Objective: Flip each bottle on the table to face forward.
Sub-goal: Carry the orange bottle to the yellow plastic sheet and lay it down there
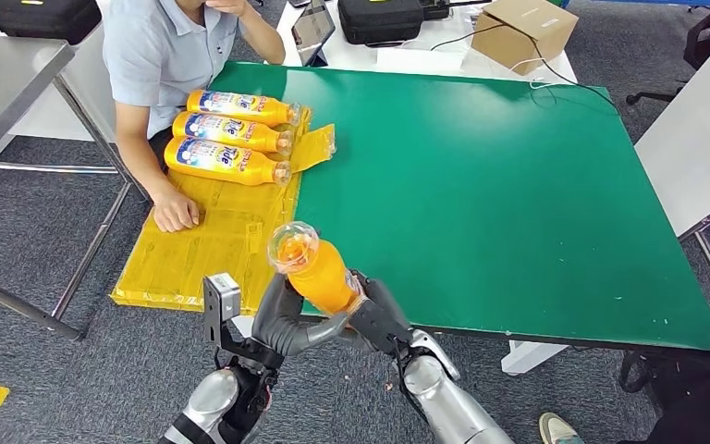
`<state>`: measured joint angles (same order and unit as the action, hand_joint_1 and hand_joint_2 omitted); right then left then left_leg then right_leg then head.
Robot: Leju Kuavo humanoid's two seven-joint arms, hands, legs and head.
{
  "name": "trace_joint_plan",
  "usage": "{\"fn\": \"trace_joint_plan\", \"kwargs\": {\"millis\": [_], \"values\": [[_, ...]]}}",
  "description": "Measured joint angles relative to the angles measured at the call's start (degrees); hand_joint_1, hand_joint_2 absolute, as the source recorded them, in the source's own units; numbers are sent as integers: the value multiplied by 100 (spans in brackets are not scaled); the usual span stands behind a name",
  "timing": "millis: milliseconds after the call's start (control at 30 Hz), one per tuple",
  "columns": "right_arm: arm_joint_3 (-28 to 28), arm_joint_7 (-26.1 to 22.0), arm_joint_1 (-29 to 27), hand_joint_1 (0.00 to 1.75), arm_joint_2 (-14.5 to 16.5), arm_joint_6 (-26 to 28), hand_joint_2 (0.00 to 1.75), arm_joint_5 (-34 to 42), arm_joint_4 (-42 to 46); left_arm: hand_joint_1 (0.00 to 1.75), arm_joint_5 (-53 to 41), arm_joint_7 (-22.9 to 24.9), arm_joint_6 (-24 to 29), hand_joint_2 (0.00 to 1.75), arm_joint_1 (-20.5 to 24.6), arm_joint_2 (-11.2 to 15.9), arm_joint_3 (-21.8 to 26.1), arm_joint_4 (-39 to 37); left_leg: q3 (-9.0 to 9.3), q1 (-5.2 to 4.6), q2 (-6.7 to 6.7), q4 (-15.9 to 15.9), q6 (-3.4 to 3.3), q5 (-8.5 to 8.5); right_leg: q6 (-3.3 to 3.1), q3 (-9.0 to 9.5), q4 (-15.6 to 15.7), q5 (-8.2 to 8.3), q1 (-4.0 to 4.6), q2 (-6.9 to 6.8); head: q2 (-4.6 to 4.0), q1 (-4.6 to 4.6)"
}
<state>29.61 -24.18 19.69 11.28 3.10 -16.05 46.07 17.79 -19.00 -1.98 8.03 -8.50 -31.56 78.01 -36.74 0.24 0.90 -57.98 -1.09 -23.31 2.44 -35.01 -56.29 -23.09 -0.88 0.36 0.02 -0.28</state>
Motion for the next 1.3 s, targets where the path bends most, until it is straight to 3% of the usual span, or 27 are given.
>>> {"fn": "trace_joint_plan", "kwargs": {"millis": [300,700,733,833,867,933,1000,1033,1133,1167,1300], "values": [[422,450,477,171,-91,127,175,-865,-213,0,-137,133,144,175,50,2,154,-175,1,0,-1,0,0,2,0,-1,0,1,0,0,0,0],[755,574,686,163,-132,102,175,-1162,-244,2,-100,145,318,175,82,-6,289,-289,0,0,-3,0,0,2,0,-4,0,1,0,1,0,0],[797,546,700,163,-131,69,175,-1161,-242,22,-45,116,305,175,89,-14,297,-289,0,0,-3,0,0,2,0,-4,0,1,0,1,0,0],[925,452,736,157,-122,-22,175,-1157,-240,134,146,51,239,175,119,-45,335,-289,0,0,-3,0,0,2,0,-3,-1,1,0,1,0,1],[966,426,748,154,-118,-44,175,-1152,-240,157,209,37,215,175,126,-49,352,-289,0,0,-3,0,0,2,0,-3,0,1,0,1,0,1],[1030,364,776,150,-115,-79,175,-1125,-240,174,352,11,156,175,131,-51,387,-287,0,0,-3,0,0,2,0,-4,0,1,0,1,0,1],[1073,269,800,143,-122,-121,175,-1064,-240,175,498,-20,89,175,129,-52,424,-274,0,0,-3,0,0,2,0,-4,0,1,0,1,0,1],[1088,217,809,128,-128,-136,175,-1032,-240,175,556,-36,57,175,126,-52,440,-261,0,0,-3,0,0,2,0,-4,0,1,-1,1,0,-1],[1115,103,820,31,-142,-154,175,-968,-240,175,690,-67,-26,175,117,-52,471,-210,0,0,-3,0,0,2,0,-4,0,1,-1,1,0,-1],[1124,78,821,9,-144,-157,175,-951,-240,175,723,-70,-52,175,116,-52,481,-196,0,0,-3,0,0,2,0,-4,0,1,-1,1,0,-1],[1188,4,803,0,-149,-181,175,-915,-250,175,758,-72,-97,175,126,-52,531,-144,0,0,-3,0,0,2,0,-5,0,1,0,1,0,0]]}}
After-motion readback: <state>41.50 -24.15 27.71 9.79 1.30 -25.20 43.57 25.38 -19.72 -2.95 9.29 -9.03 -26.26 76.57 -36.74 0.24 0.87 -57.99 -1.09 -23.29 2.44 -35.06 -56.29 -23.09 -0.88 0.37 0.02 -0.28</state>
